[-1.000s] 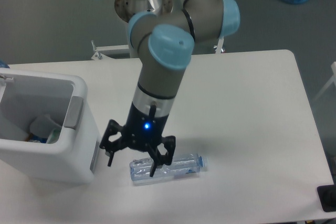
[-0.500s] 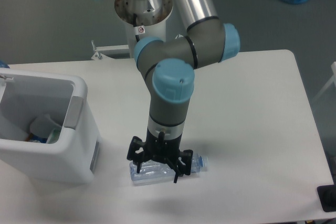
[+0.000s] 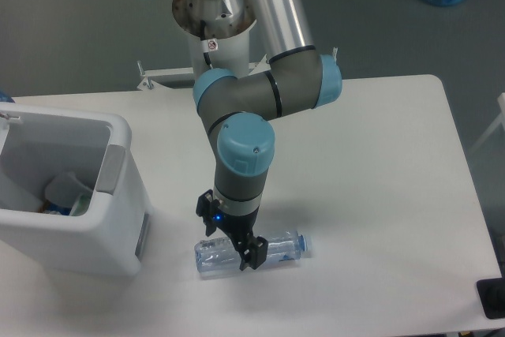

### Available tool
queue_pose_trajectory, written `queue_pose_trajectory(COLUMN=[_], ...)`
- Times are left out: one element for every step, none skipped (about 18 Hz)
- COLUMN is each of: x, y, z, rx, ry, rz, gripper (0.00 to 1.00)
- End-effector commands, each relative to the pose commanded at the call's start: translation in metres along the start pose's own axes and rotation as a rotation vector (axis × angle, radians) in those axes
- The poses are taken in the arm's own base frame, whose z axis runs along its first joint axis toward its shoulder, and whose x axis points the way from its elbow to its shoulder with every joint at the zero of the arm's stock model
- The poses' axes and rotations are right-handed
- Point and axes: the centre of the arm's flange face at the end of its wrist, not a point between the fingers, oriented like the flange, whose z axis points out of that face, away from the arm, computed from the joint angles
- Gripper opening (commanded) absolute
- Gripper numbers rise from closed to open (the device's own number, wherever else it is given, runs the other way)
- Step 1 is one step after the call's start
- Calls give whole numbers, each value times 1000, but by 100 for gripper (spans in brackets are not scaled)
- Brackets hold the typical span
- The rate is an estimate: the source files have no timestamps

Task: Place the trash in the trash can
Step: 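Move the gripper to the clear water bottle and lower around it, then adjust the gripper along the bottle and close on its end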

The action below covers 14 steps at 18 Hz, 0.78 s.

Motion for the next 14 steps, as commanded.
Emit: queue_pose_trajectory(x=[1,1,1,3,5,7,9,11,12,13,15,18,20,21], y=[0,-1,-1,-6,-15,-18,-22,-24,-24,-25,-29,-30,-30,-30], z=[1,1,6,14,21,31,37,42,45,46,48,49,51,52], rx=[-1,0,-2,-3,-5,-12,-14,-17,-23,-26,-28,-30,-32,-32], ry=[3,2,8,17,23,33,40,47,50,52,55,59,64,68], rz=[15,24,26,34,47,52,57,62,63,66,70,74,73,74], gripper=[98,98,98,98,98,98,98,98,98,98,98,98,98,98])
